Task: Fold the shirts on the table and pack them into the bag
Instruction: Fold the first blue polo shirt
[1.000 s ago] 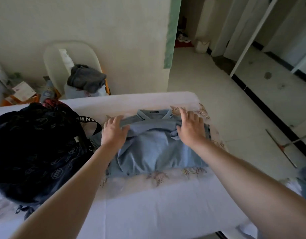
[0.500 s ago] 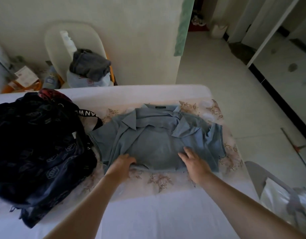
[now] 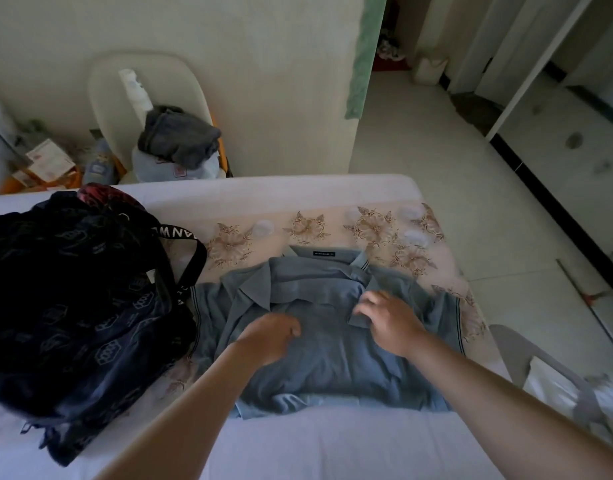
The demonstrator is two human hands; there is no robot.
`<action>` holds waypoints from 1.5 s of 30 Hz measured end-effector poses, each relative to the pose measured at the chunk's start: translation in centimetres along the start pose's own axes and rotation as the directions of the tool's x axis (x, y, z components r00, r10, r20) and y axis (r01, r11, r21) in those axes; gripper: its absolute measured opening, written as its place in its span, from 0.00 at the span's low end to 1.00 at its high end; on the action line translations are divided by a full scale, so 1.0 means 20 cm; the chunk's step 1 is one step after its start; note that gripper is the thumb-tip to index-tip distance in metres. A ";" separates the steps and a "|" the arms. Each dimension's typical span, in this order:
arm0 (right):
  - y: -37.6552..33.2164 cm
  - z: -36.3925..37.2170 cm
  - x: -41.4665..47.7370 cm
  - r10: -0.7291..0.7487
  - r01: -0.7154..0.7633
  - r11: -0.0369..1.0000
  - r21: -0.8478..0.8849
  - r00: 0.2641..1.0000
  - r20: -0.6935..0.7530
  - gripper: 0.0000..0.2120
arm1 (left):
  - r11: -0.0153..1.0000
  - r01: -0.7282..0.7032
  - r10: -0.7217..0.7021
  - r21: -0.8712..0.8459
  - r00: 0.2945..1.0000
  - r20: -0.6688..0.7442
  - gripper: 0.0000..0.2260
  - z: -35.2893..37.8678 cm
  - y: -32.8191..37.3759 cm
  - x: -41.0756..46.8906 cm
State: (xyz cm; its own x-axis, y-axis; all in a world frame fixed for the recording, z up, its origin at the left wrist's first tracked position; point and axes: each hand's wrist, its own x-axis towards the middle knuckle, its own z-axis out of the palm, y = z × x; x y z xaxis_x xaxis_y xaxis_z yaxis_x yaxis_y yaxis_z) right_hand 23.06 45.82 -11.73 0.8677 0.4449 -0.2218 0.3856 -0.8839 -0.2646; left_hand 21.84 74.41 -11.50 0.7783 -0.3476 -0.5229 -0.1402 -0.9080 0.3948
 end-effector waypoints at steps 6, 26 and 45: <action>0.04 -0.09 0.14 -0.011 0.100 0.893 -0.439 0.980 0.201 0.28 | 0.876 -0.020 0.108 0.481 0.982 -0.155 0.35 -0.07 -0.09 0.13; 0.05 0.02 0.49 -0.061 0.073 0.970 -0.233 0.996 0.061 0.28 | 0.731 0.534 -0.282 0.424 0.803 -0.525 0.16 -0.49 -0.34 0.34; 0.10 -0.08 0.70 0.142 -0.198 0.953 -0.228 0.960 -0.239 0.02 | 0.822 0.336 -0.097 0.460 0.878 -0.468 0.12 -0.39 -0.46 0.31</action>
State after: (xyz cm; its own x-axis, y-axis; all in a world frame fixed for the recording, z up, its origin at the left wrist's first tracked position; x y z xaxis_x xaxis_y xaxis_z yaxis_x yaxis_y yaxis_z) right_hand 36.61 50.02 -13.83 0.9633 0.2671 -0.0261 0.2673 -0.9636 0.0061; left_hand 32.65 82.43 -12.45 0.9838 -0.1079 -0.1435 -0.1353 -0.9708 -0.1979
